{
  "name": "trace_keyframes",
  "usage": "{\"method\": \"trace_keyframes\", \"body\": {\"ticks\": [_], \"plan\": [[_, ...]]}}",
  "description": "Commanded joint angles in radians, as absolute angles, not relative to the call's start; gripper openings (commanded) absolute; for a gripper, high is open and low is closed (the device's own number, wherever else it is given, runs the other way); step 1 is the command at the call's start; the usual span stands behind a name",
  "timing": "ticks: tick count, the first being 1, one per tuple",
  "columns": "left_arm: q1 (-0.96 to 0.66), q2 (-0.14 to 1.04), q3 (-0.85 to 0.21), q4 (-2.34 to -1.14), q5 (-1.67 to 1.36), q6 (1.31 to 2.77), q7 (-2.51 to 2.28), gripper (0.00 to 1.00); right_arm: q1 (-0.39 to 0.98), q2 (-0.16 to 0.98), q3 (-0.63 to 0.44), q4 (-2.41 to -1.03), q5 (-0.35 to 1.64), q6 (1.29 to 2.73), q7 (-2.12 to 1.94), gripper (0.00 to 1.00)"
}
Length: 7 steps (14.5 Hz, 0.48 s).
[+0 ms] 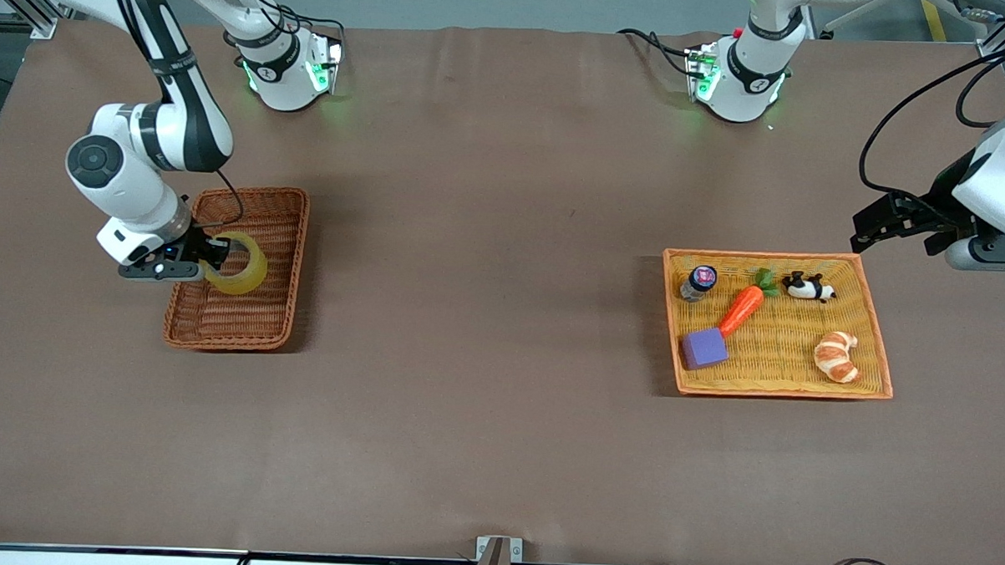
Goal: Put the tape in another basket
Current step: 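Lower the tape into the brown basket and open the right gripper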
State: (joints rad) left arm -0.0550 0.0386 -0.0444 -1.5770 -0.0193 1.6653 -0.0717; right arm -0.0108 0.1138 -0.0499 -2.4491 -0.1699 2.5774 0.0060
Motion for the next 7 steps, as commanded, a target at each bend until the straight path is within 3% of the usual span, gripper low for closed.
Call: {"method": "trace_keyframes", "body": {"ticks": [1,3,5,7], "plan": [[-0.051,0.044,-0.051,-1.560,-0.003,1.646,-0.046,1.00,-0.009,0.124,-0.055,-2.479,-0.149,2.617,-0.014,0.08],[-0.054,0.046,-0.052,-1.562,-0.003,1.644,-0.048,1.00,-0.009,0.143,-0.055,-2.479,-0.149,2.622,-0.014,0.13],[-0.055,0.049,-0.052,-1.562,-0.003,1.644,-0.048,1.00,-0.005,0.169,-0.055,-2.479,-0.149,2.637,-0.014,0.25],[-0.055,0.051,-0.052,-1.562,-0.003,1.644,-0.048,1.00,-0.003,0.172,-0.054,-2.474,-0.149,2.635,-0.011,0.54]]}}
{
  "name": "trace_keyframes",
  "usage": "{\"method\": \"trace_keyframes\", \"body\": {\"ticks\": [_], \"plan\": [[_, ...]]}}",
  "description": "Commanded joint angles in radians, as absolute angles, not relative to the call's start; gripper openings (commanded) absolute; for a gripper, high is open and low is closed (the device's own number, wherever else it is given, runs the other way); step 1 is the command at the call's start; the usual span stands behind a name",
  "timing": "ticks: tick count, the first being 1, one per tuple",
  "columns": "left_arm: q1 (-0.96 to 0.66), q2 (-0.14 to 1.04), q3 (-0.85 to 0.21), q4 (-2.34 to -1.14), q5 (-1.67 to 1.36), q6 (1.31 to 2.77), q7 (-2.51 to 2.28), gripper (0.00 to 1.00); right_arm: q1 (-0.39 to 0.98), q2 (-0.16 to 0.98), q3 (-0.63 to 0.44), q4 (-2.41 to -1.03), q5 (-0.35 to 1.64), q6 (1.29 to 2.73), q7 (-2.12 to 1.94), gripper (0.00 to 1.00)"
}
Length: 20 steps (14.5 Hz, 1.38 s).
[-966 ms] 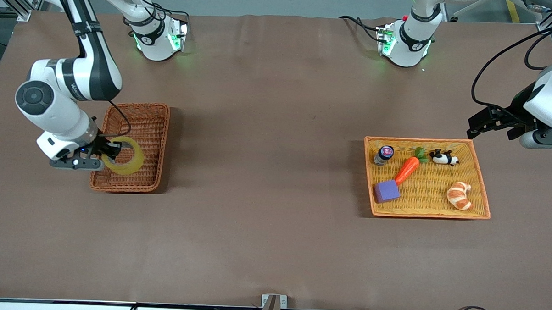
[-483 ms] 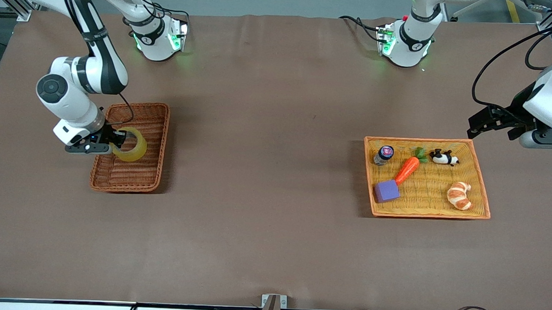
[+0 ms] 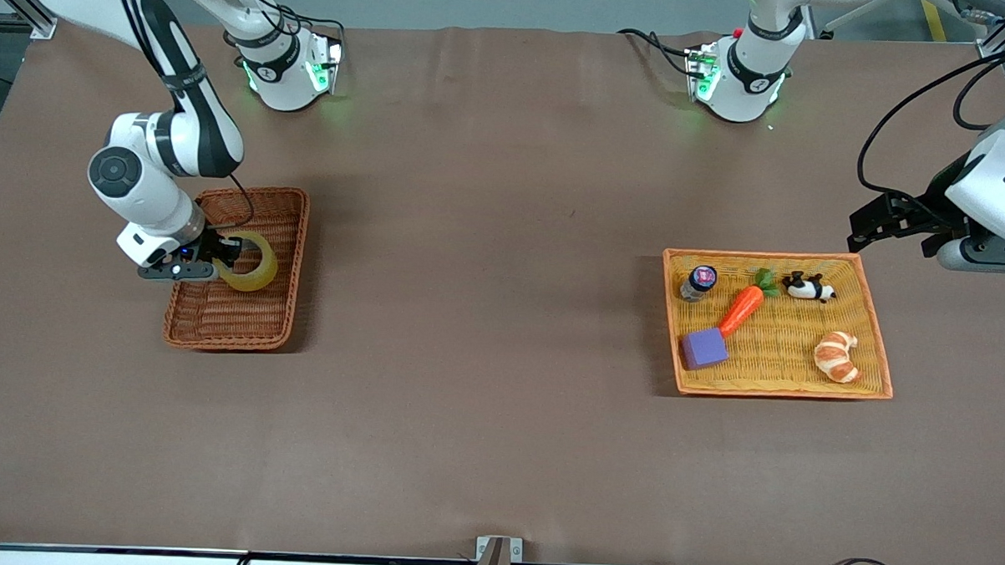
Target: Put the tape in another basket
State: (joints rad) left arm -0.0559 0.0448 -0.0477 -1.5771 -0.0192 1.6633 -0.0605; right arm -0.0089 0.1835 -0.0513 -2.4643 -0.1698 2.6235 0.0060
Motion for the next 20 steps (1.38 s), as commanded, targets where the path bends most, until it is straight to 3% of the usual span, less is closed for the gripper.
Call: {"method": "trace_keyframes", "body": {"ticks": [1,2,3,6,10,15,20], "plan": [[-0.055,0.051,-0.052,-1.562,-0.003,1.644,-0.049,1.00,-0.003,0.169,-0.054,-2.471,-0.149,2.629,-0.009,0.74],[-0.055,0.051,-0.052,-1.562,-0.003,1.644,-0.049,1.00,-0.003,0.161,-0.054,-2.467,-0.149,2.625,-0.009,0.97],[-0.055,0.052,-0.052,-1.562,-0.003,1.644,-0.049,1.00,-0.003,0.147,-0.054,-2.458,-0.149,2.616,-0.009,1.00],[-0.055,0.055,-0.052,-1.560,-0.003,1.644,-0.051,1.00,-0.003,0.083,-0.054,-2.335,-0.147,2.434,-0.003,1.00],[-0.057,0.060,-0.054,-1.555,0.002,1.651,-0.049,1.00,-0.006,0.083,-0.052,-1.951,-0.054,1.960,0.001,1.00],[-0.063,0.066,-0.055,-1.549,0.002,1.651,-0.054,1.00,0.000,0.066,-0.046,-1.604,-0.019,1.579,0.005,1.00],[-0.061,0.066,-0.055,-1.546,0.002,1.651,-0.058,1.00,0.002,-0.054,-0.046,-1.578,0.006,1.453,0.000,1.00]]}}
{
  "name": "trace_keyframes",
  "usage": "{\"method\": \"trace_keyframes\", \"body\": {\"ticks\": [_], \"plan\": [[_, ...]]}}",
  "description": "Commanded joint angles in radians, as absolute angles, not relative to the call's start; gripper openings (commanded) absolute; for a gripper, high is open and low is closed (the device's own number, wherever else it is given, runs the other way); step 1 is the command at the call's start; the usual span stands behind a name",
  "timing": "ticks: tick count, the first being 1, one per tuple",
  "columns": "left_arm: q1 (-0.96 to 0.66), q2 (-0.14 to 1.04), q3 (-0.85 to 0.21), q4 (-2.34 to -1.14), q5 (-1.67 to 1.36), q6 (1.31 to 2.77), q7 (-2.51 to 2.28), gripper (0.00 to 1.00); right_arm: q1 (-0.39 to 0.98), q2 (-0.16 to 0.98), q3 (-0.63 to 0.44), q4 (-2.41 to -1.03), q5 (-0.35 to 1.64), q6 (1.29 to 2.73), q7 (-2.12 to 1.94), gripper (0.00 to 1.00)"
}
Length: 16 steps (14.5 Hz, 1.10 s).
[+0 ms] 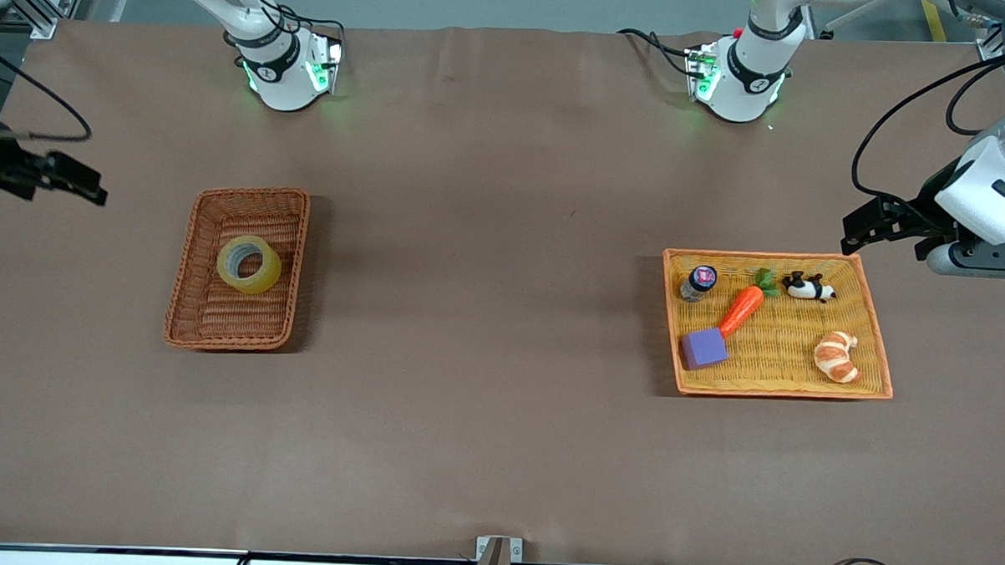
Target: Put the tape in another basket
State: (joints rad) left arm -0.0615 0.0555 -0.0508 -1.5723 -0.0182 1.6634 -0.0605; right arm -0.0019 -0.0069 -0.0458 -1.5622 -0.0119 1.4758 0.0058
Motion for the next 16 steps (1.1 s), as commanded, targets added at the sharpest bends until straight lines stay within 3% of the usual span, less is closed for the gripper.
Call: {"method": "trace_keyframes", "body": {"ticks": [1,5,8,16], "plan": [[-0.061,0.066,-0.054,-1.546,0.003,1.651,-0.054,1.00,0.002,-0.054,-0.046,-1.578,0.006,1.453,0.000,1.00],[-0.061,0.069,-0.055,-1.546,0.008,1.651,-0.061,1.00,0.003,-0.046,-0.048,-1.565,-0.011,1.460,-0.003,1.00],[-0.055,0.081,-0.054,-1.546,0.005,1.651,-0.061,1.00,-0.003,0.015,-0.054,-1.439,-0.005,1.388,-0.011,1.00],[-0.055,0.084,-0.054,-1.546,0.005,1.658,-0.061,1.00,-0.002,0.014,-0.052,-1.470,0.005,1.454,-0.014,1.00]]}}
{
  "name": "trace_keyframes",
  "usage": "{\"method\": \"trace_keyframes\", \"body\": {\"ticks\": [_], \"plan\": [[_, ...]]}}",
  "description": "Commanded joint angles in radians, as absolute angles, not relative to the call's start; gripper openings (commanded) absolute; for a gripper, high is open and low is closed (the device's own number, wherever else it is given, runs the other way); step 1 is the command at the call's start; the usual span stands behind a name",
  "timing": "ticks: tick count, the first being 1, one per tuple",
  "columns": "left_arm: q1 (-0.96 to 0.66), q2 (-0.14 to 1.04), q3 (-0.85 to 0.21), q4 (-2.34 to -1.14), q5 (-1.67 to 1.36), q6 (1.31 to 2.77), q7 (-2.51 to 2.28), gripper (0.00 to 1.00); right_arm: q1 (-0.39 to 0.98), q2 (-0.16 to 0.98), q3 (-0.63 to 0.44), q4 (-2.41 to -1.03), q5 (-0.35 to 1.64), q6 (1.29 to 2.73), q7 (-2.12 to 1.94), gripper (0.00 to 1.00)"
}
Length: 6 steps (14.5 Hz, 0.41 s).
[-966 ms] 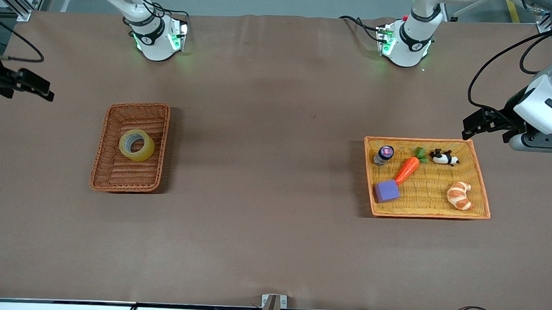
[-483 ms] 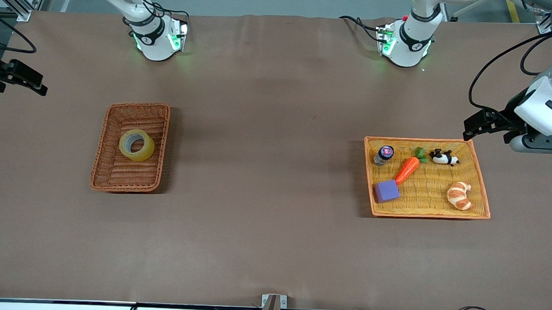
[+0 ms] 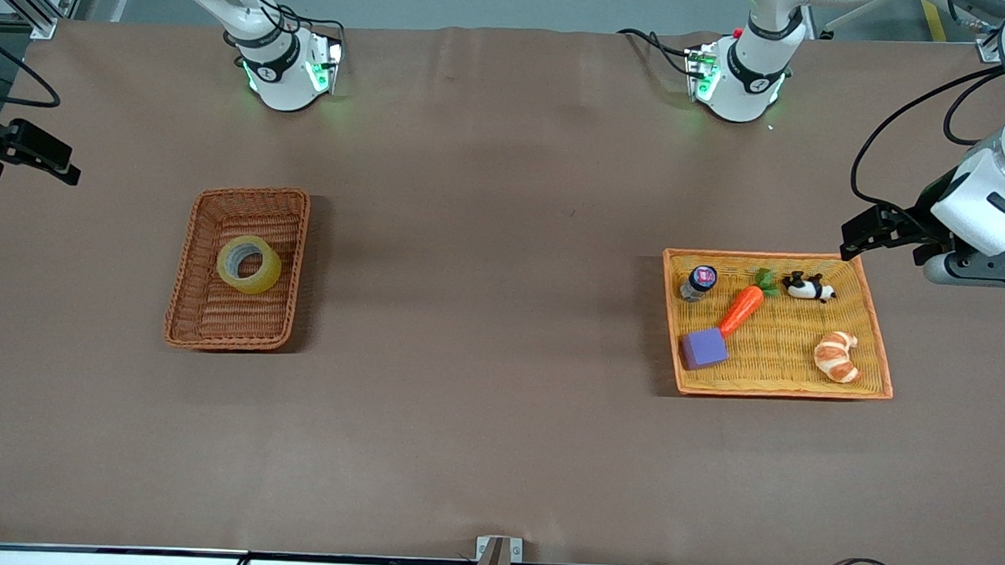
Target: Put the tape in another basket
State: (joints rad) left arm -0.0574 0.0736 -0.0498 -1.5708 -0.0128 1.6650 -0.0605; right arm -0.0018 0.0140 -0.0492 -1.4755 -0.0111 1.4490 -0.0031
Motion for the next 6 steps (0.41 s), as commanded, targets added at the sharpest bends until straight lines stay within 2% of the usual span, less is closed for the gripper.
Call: {"method": "trace_keyframes", "body": {"ticks": [1,6], "plan": [[-0.055,0.083,-0.054,-1.546,0.005,1.658,-0.061,1.00,-0.002,0.014,-0.052,-1.471,0.005,1.456,-0.014,1.00],[-0.055,0.083,-0.054,-1.546,0.006,1.660,-0.061,1.00,-0.002,0.014,-0.052,-1.483,0.006,1.456,-0.014,1.00]]}}
